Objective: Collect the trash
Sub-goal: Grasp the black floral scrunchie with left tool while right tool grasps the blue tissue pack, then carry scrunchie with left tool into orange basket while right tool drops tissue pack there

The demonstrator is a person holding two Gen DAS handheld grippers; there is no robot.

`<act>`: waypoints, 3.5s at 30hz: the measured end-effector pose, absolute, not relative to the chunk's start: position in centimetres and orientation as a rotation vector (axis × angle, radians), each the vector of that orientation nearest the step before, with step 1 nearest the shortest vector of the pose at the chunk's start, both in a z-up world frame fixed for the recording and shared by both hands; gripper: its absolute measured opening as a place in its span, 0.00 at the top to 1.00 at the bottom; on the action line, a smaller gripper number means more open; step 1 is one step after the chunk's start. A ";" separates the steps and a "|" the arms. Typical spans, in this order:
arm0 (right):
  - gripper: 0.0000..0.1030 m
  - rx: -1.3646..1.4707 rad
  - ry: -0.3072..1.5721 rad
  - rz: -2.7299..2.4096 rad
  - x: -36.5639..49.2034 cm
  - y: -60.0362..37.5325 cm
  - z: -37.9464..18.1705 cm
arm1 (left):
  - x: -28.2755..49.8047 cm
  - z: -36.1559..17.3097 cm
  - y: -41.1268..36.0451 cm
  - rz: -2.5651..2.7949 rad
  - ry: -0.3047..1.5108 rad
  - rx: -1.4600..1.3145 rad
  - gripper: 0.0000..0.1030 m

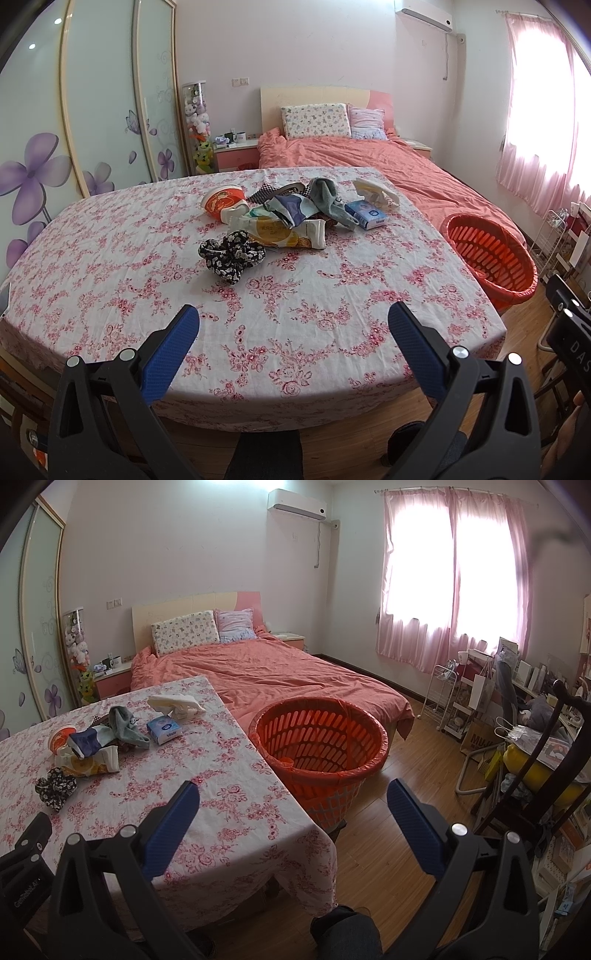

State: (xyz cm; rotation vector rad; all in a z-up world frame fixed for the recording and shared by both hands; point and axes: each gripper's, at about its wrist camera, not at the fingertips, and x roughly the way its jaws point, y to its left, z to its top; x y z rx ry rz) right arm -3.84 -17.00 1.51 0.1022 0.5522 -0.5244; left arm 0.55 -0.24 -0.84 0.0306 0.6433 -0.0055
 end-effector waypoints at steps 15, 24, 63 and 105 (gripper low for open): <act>0.03 0.135 0.618 -0.432 3.1 -17.2 -1.3 | 7.9 -4.2 7.9 0.134 0.775 -0.088 0.02; 0.04 0.138 0.676 -0.345 9.7 -16.4 -3.0 | 13.5 -6.7 9.3 0.099 0.850 -0.113 0.02; 0.37 0.169 0.904 -0.117 31.4 -13.5 -10.4 | 19.9 -7.7 12.0 0.006 0.876 -0.143 0.67; 0.45 0.260 0.606 -0.106 16.8 -19.4 0.9 | 16.8 1.8 6.2 -0.129 0.669 -0.111 0.70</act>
